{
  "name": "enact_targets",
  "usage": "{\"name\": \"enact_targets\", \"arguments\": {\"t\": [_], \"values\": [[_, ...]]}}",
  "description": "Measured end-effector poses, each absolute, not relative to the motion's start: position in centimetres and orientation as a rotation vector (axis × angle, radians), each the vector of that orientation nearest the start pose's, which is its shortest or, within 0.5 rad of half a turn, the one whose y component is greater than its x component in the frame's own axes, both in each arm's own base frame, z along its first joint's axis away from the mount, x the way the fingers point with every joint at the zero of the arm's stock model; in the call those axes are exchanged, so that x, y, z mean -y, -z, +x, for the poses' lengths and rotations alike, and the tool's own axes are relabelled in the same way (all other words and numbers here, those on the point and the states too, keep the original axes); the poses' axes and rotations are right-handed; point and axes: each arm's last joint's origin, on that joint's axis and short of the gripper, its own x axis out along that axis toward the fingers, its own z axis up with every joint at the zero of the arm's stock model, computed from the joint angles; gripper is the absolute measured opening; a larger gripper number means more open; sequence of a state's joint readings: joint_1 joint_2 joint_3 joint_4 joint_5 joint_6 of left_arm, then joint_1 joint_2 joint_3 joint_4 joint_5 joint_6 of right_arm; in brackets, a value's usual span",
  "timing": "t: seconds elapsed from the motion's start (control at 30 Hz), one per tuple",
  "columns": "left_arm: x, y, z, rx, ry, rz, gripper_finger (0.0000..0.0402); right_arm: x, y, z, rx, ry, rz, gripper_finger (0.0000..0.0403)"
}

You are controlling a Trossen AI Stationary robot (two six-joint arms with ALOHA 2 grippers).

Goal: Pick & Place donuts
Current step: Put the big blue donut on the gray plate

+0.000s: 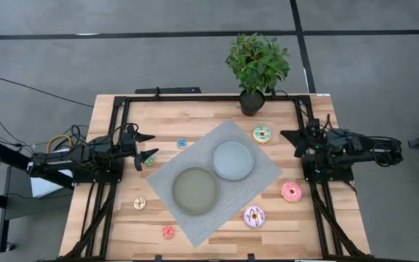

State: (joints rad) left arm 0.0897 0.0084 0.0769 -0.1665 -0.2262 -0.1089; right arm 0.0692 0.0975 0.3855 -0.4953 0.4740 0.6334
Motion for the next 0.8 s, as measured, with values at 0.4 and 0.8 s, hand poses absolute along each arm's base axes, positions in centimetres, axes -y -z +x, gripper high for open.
{"name": "enact_targets", "arguments": {"t": [0.4,0.8], "values": [[-1.6,-17.3,9.0,-0.078,-0.371,-0.098,0.0277,0.8,-25.0,7.6,-0.031,0.434,0.55,0.0077],[-1.6,-17.3,9.0,-0.088,-0.374,-0.05,0.0277,0.4,-30.0,10.8,-0.212,0.401,0.317,0.0198]]}}
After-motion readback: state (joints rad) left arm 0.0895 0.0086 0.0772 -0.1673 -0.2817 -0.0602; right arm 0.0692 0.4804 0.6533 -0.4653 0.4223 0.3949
